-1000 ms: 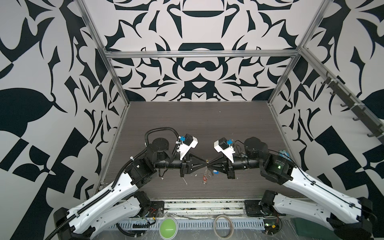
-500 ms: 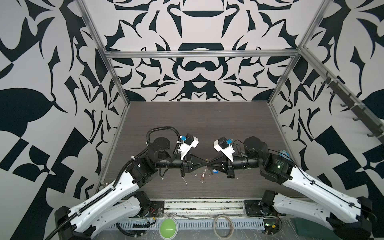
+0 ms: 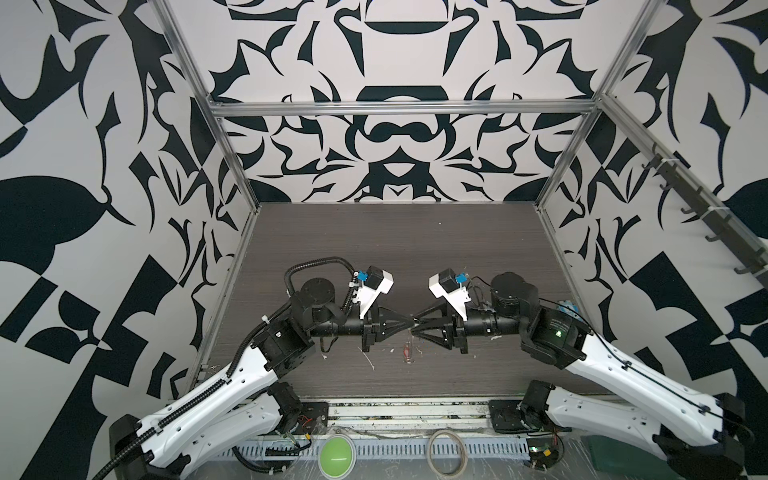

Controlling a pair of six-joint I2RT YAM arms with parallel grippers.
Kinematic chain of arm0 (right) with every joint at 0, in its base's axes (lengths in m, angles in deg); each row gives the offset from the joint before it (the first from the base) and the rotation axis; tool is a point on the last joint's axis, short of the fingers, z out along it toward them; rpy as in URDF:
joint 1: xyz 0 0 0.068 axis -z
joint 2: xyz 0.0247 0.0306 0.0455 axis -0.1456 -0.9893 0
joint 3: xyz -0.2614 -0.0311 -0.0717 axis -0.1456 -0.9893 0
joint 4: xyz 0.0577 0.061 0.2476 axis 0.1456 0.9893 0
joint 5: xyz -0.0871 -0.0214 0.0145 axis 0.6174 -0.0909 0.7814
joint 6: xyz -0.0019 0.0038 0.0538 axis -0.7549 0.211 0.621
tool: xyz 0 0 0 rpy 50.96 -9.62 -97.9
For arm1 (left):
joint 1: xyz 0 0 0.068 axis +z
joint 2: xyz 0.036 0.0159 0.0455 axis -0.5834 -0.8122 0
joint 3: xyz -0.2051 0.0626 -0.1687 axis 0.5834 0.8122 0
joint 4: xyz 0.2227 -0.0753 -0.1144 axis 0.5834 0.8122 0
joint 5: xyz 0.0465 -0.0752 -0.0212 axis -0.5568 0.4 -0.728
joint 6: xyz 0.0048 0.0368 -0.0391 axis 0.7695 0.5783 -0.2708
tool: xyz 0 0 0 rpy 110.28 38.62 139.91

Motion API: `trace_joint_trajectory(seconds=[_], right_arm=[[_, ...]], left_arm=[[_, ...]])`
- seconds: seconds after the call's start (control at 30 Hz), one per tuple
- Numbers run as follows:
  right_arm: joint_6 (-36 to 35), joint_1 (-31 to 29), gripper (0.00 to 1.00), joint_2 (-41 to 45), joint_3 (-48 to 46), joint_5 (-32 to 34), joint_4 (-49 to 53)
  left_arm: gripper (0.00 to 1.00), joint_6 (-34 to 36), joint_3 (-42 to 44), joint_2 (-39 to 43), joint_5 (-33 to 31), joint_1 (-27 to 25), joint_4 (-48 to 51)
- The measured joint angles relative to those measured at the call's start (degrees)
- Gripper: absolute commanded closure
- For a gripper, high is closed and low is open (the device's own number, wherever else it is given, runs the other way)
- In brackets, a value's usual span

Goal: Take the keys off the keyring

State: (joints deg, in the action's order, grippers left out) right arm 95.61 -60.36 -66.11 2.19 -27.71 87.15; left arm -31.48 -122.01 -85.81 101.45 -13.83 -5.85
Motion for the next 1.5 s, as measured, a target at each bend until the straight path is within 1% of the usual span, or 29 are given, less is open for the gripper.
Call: trace_joint_trajectory(seconds=[0.2,0.33,0.6,0.7,0.9,1.0,1.5], right_arm=[[0.0,0.0,0.53,3.8,-2.2,1.2,-3.3],[0.0,0.0,0.49,3.6,-3.5,1.5,-4.8],[0.5,0.0,0.49,1.5,-5.0,0.8,-7.1],[0.9,0.0,0.58,1.2,-5.2,0.8,-7.6],[1.2,-0.1,0.84,0.5,-5.2,0.7,-8.4],[1.2,-0.2,1.0,0.2,-5.2,0.4,-8.8],[0.4,-0.2,1.0,-2.5,-5.1,-2.1,-8.4]], left_arm=[[1.0,-0.9,1.6,3.7,-1.7,0.0,-2.7],[1.0,-1.3,1.6,4.2,-2.0,0.0,-3.8],[1.0,-1.9,1.7,4.3,-2.6,0.0,-5.3],[1.0,-2.2,1.8,4.3,-2.7,0.0,-5.7],[1.0,-2.6,1.8,4.4,-3.3,0.0,-6.2],[1.0,-2.8,2.0,4.7,-4.1,0.0,-6.7],[1.0,-4.5,5.3,5.8,-5.8,0.0,-10.1]])
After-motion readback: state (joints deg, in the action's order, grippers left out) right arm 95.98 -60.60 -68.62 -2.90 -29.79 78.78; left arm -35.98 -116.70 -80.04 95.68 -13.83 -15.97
